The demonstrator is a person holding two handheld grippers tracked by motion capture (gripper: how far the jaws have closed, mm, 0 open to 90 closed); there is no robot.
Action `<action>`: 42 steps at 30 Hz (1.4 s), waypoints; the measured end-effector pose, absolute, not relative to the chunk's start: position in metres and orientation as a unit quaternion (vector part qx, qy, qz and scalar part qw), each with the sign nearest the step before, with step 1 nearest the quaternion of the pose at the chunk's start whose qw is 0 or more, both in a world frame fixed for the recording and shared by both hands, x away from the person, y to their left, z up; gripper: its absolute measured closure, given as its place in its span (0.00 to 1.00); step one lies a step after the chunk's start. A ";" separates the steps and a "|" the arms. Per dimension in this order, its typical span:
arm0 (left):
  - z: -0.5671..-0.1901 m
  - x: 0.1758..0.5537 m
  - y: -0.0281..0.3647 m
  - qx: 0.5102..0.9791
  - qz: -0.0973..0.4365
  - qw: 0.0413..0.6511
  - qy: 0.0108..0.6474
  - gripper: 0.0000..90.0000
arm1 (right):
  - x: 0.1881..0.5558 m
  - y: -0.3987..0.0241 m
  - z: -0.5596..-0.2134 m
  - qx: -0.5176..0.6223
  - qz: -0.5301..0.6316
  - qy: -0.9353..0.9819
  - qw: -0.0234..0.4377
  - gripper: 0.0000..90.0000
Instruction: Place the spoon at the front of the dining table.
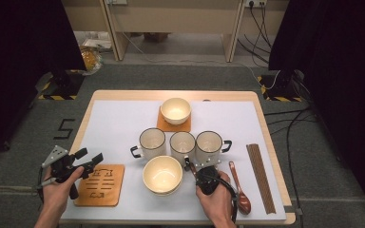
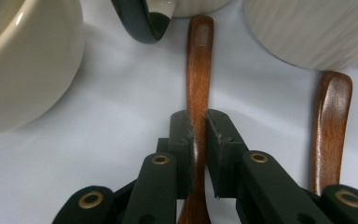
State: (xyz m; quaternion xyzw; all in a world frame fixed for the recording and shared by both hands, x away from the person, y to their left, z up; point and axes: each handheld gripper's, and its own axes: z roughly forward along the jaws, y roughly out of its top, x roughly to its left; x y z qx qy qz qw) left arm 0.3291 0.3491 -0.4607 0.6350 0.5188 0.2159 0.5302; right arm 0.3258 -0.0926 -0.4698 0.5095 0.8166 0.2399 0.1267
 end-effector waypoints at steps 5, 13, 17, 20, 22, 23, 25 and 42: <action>-0.461 0.329 0.349 0.636 0.216 0.529 0.518 0.21 | 0.327 -0.097 -0.470 0.525 0.253 0.805 0.112 0.90; -0.461 0.329 0.349 0.635 0.216 0.530 0.518 0.21 | 0.331 -0.104 -0.470 0.550 0.269 0.785 0.093 0.90; -0.461 0.329 0.349 0.636 0.216 0.530 0.518 0.21 | 0.331 -0.107 -0.469 0.557 0.276 0.779 0.084 0.91; -0.461 0.329 0.349 0.636 0.216 0.530 0.518 0.21 | 0.331 -0.107 -0.467 0.561 0.279 0.775 0.078 0.91; -0.461 0.329 0.348 0.636 0.216 0.530 0.518 0.21 | 0.330 -0.107 -0.465 0.560 0.283 0.775 0.079 0.94; -0.461 0.329 0.348 0.636 0.215 0.530 0.518 0.21 | 0.329 -0.107 -0.464 0.558 0.285 0.775 0.083 0.94; -0.461 0.329 0.348 0.636 0.215 0.530 0.518 0.21 | 0.329 -0.106 -0.463 0.556 0.281 0.777 0.087 0.94; -0.462 0.330 0.349 0.636 0.215 0.530 0.519 0.21 | 0.332 -0.095 -0.468 0.534 0.246 0.804 0.089 0.90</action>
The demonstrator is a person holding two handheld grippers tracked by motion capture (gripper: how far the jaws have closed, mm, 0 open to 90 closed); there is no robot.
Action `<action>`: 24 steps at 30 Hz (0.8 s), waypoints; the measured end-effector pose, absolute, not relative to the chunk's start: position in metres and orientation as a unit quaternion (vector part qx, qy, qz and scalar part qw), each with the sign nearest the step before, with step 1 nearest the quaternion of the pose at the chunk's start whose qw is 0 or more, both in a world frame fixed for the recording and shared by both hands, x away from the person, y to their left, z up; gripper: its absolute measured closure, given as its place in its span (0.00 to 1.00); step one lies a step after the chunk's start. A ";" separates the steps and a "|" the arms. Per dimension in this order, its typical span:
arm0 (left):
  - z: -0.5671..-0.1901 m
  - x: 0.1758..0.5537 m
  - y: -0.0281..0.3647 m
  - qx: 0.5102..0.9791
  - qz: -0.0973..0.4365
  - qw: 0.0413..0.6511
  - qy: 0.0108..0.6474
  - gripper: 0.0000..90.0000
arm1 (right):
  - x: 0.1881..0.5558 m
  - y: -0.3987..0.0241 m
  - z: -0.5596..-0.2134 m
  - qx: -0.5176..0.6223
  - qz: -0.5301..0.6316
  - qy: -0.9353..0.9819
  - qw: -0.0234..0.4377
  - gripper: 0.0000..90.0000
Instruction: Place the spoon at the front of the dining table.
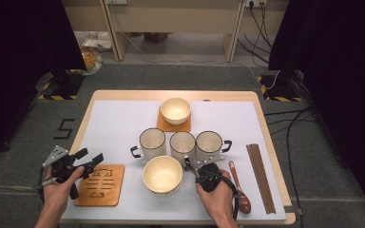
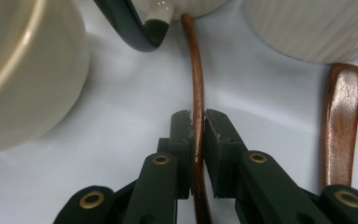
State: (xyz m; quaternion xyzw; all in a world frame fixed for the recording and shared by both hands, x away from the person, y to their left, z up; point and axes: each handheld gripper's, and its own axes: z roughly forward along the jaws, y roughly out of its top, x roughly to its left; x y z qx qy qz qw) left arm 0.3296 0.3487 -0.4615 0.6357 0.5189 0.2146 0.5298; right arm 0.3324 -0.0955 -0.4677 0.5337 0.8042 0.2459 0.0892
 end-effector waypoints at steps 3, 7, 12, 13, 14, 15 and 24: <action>-0.462 0.330 0.349 0.635 0.215 0.529 0.520 0.21 | 0.332 -0.096 -0.468 0.536 0.246 0.803 0.091 0.93; -0.462 0.330 0.348 0.636 0.214 0.529 0.519 0.21 | 0.332 -0.097 -0.466 0.536 0.249 0.801 0.094 0.94; -0.462 0.330 0.348 0.636 0.215 0.528 0.520 0.21 | 0.330 -0.098 -0.461 0.538 0.255 0.797 0.098 0.94; -0.462 0.330 0.348 0.636 0.215 0.528 0.520 0.21 | 0.329 -0.099 -0.460 0.538 0.259 0.796 0.099 0.94; -0.462 0.330 0.349 0.636 0.215 0.529 0.520 0.21 | 0.328 -0.099 -0.459 0.538 0.261 0.795 0.100 0.94; -0.462 0.330 0.349 0.635 0.215 0.529 0.520 0.21 | 0.328 -0.100 -0.458 0.538 0.263 0.795 0.102 0.94; -0.462 0.330 0.349 0.635 0.215 0.529 0.520 0.21 | 0.325 -0.103 -0.450 0.543 0.272 0.787 0.106 0.94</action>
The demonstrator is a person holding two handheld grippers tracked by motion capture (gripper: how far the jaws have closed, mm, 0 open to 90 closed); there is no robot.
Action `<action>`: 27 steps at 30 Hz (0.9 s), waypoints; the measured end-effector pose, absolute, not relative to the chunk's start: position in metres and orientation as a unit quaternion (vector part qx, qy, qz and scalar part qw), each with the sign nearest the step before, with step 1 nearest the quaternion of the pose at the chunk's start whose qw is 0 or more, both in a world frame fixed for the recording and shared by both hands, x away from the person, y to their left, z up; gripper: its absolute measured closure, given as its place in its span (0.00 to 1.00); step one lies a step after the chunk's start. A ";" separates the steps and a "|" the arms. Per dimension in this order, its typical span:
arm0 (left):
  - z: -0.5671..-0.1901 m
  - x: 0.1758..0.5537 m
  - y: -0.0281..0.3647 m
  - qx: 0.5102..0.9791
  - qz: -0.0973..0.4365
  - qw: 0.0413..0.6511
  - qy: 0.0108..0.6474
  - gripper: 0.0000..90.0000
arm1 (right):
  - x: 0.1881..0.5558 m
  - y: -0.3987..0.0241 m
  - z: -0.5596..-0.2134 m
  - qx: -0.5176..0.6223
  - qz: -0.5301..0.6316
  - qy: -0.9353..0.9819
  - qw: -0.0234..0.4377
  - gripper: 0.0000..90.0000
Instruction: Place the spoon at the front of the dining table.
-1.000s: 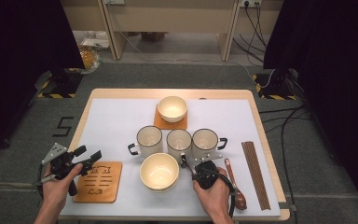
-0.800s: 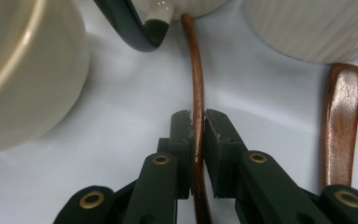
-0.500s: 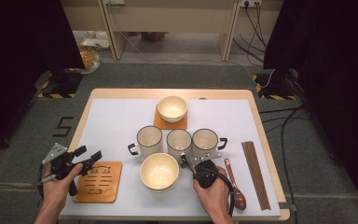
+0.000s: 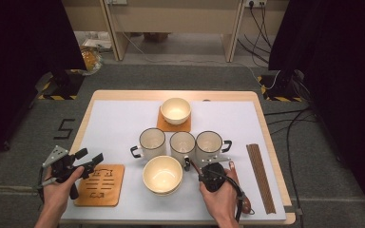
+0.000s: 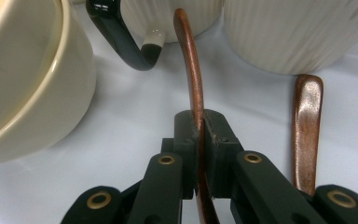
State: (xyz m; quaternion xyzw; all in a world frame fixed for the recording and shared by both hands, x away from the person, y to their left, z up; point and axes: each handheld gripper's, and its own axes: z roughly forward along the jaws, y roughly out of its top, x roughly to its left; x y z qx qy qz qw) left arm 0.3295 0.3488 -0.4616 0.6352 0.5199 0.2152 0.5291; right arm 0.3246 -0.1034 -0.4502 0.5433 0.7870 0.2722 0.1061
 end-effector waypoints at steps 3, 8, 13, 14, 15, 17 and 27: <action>-0.462 0.330 0.349 0.635 0.215 0.529 0.520 0.21 | 0.324 -0.103 -0.448 0.544 0.276 0.785 0.108 0.94; -0.462 0.330 0.349 0.636 0.215 0.528 0.520 0.21 | 0.322 -0.105 -0.444 0.544 0.286 0.781 0.112 0.94; -0.462 0.329 0.348 0.636 0.215 0.528 0.520 0.21 | 0.321 -0.106 -0.440 0.545 0.293 0.777 0.116 0.94; -0.462 0.329 0.348 0.637 0.215 0.528 0.520 0.21 | 0.321 -0.106 -0.439 0.543 0.294 0.778 0.117 0.94; -0.462 0.330 0.348 0.636 0.215 0.528 0.520 0.21 | 0.321 -0.106 -0.438 0.543 0.296 0.777 0.117 0.94; -0.462 0.330 0.348 0.636 0.215 0.528 0.520 0.21 | 0.321 -0.106 -0.437 0.541 0.299 0.777 0.120 0.94; -0.462 0.330 0.348 0.637 0.215 0.528 0.519 0.21 | 0.319 -0.108 -0.427 0.541 0.313 0.769 0.129 0.94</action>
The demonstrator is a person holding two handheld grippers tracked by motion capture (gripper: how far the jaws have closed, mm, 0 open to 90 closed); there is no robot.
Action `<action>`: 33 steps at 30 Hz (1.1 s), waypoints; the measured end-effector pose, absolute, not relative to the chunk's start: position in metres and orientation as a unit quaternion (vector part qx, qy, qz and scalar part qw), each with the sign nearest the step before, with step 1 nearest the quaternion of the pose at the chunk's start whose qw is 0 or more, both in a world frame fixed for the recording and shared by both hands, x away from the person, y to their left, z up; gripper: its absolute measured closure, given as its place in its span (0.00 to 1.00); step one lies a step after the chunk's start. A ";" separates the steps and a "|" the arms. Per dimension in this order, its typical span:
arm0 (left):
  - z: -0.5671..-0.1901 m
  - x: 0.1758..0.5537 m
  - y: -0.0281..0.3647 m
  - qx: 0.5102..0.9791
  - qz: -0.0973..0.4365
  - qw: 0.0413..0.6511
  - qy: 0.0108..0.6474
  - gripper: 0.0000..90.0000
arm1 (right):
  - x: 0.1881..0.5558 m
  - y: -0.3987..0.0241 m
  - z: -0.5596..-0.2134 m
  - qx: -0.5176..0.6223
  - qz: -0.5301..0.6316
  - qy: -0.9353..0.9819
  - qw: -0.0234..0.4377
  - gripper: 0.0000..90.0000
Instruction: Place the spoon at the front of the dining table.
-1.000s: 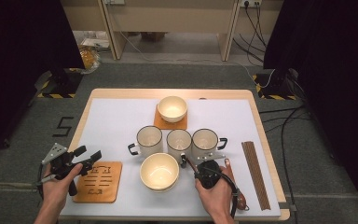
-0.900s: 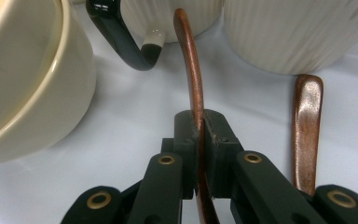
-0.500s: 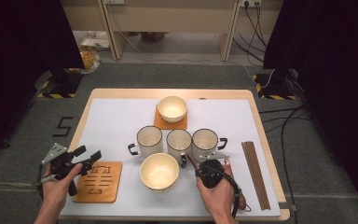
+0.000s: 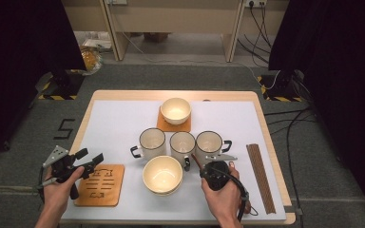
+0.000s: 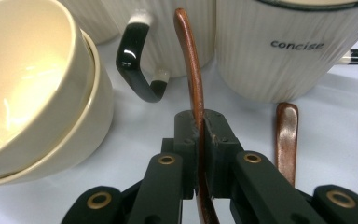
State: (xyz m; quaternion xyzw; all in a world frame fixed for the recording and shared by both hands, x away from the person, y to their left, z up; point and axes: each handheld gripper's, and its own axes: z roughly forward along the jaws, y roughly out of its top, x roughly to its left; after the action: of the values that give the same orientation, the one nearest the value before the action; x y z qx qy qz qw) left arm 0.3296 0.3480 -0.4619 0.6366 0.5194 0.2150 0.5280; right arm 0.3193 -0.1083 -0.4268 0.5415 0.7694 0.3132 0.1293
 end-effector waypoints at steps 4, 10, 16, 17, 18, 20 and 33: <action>-0.462 0.330 0.348 0.636 0.215 0.528 0.520 0.21 | 0.319 -0.110 -0.423 0.544 0.318 0.765 0.131 0.94; -0.462 0.330 0.348 0.637 0.215 0.528 0.519 0.21 | 0.319 -0.111 -0.418 0.543 0.325 0.763 0.137 0.94; -0.462 0.330 0.348 0.637 0.214 0.528 0.520 0.21 | 0.319 -0.113 -0.414 0.543 0.331 0.759 0.141 0.94; -0.462 0.330 0.347 0.637 0.214 0.528 0.520 0.21 | 0.319 -0.113 -0.413 0.544 0.333 0.757 0.142 0.94; -0.462 0.330 0.347 0.637 0.214 0.528 0.520 0.21 | 0.319 -0.113 -0.412 0.544 0.334 0.756 0.142 0.94; -0.462 0.330 0.347 0.637 0.215 0.528 0.519 0.21 | 0.320 -0.113 -0.411 0.543 0.337 0.755 0.145 0.94; -0.462 0.330 0.348 0.636 0.215 0.528 0.520 0.21 | 0.325 -0.113 -0.401 0.542 0.350 0.748 0.155 0.94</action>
State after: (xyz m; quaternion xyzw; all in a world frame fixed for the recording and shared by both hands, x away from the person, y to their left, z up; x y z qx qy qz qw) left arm 0.3297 0.3481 -0.4621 0.6362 0.5201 0.2147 0.5279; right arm 0.3251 -0.1127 -0.4012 0.5425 0.7479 0.3497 0.1551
